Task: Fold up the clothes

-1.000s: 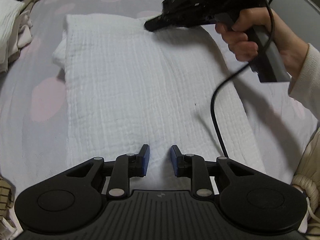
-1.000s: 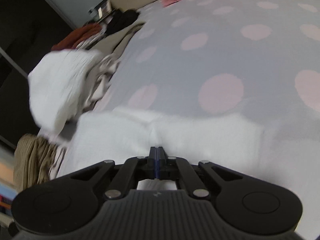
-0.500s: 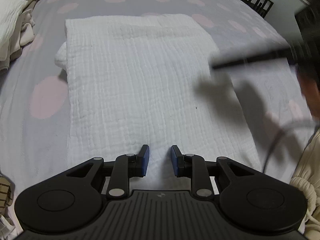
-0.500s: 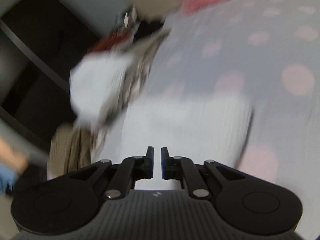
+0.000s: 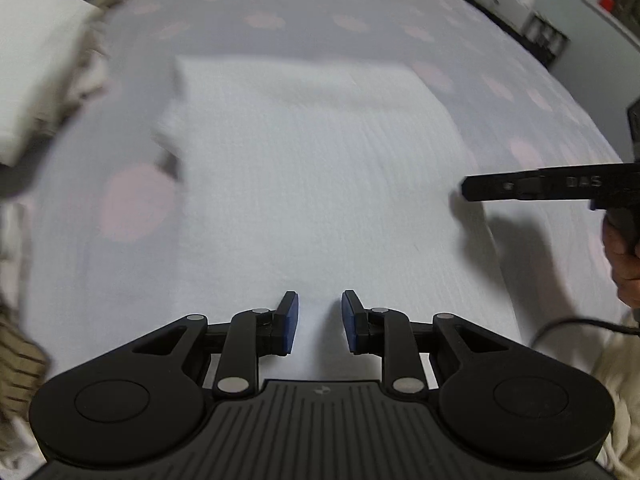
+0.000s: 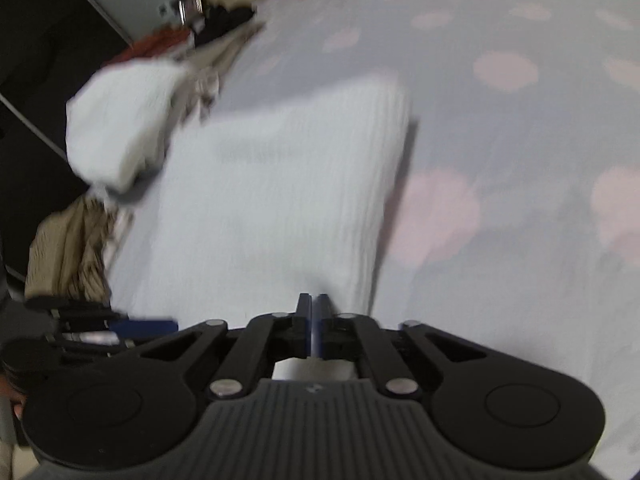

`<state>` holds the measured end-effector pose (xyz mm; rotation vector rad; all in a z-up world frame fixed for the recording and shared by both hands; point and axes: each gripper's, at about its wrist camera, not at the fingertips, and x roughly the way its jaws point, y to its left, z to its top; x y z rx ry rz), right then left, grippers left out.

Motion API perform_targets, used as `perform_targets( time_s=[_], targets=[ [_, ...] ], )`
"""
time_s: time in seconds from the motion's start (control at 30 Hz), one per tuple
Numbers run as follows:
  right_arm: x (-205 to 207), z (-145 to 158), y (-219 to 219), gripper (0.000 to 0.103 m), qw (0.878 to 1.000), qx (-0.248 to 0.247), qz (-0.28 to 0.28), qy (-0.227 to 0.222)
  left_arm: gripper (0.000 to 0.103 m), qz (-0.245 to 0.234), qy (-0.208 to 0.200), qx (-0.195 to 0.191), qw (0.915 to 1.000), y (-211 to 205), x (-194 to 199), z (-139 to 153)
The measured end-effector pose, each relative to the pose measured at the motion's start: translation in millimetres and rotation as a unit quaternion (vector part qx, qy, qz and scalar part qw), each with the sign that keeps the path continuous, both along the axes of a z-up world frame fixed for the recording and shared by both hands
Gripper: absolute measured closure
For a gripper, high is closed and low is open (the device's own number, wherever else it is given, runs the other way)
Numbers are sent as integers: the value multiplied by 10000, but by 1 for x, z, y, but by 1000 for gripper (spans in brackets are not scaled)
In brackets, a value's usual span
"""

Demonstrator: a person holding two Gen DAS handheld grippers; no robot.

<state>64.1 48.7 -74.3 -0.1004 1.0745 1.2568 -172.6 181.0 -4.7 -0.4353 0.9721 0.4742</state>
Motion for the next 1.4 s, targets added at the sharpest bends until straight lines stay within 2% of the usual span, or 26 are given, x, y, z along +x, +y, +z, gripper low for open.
perform_targets(
  time_s=[0.1, 0.13, 0.2, 0.23, 0.3, 0.33, 0.4, 0.43, 0.47, 0.57, 0.7, 0.8, 0.83, 0.93, 1.07, 1.1, 1.13, 1.17, 1.2, 1.23, 1.3, 1.4],
  targets=[
    [3, 18, 19, 88, 9994, 288, 155, -63, 65, 244, -67, 701, 9972, 22, -10, 18],
    [3, 23, 27, 77, 9990, 373, 226, -73, 62, 367, -39, 771, 9963, 35, -11, 19],
    [4, 31, 50, 62, 9976, 556, 394, 126, 62, 673, -63, 765, 9948, 64, -13, 20],
    [2, 34, 68, 62, 9962, 638, 528, 262, 62, 837, -130, 686, 9940, 79, -12, 19],
    [-11, 33, 92, 63, 9946, 665, 746, 276, 64, 1045, -279, 659, 9920, 104, -6, 16],
    [-18, 32, 103, 63, 9939, 666, 845, 255, 66, 998, -302, 742, 9918, 112, -4, 15],
    [-32, 30, 124, 63, 9921, 667, 1043, 214, 75, 793, -358, 785, 9931, 123, 4, 9],
    [-39, 29, 135, 63, 9910, 667, 1141, 193, 86, 647, -389, 758, 9943, 128, 9, 6],
    [-46, 28, 146, 63, 9899, 668, 1240, 173, 90, 500, -437, 721, 9952, 131, 13, 2],
    [-55, 16, 155, 63, 9888, 630, 1347, 86, 90, 86, -923, 421, 9948, 133, 15, -9],
    [-66, -1, 162, 62, 9877, 573, 1457, -33, 93, -234, -872, 18, 9959, 131, 22, -27],
    [-74, -14, 168, 63, 9866, 530, 1540, -123, 94, -404, -1066, -273, 9931, 129, 25, -30],
    [-77, -18, 170, 63, 9862, 516, 1567, -153, 98, -402, -1106, -399, 9922, 129, 27, -31],
    [-77, -25, 179, 63, 9871, 503, 1516, -79, 99, -119, -1057, -524, 9930, 133, 31, -38],
    [-83, -25, 176, 60, 9864, 593, 1521, -169, 99, 302, -1332, -1017, 9854, 146, 22, -48],
    [-82, -24, 173, 60, 9868, 647, 1479, -76, 98, 418, -1391, -1091, 9834, 150, 18, -48],
    [-78, -23, 169, 60, 9874, 712, 1411, 80, 97, 535, -1450, -1166, 9811, 154, 14, -49],
    [-74, -21, 165, 60, 9876, 776, 1342, 236, 90, 643, -1488, -1202, 9794, 157, 10, -50],
    [-67, -17, 157, 58, 9881, 842, 1231, 384, 89, 696, -1383, -970, 9832, 156, 8, -47],
    [-58, -12, 147, 51, 9884, 909, 1096, 527, 89, 735, -1284, -739, 9862, 155, 6, -45],
    [-35, 4, 122, 39, 9895, 1053, 872, 465, 83, 630, -1177, -300, 9906, 146, 1, -34],
    [12, 26, 76, 23, 9905, 1224, 483, 400, 67, 381, -1028, 137, 9939, 134, 2, -22]
  ],
)
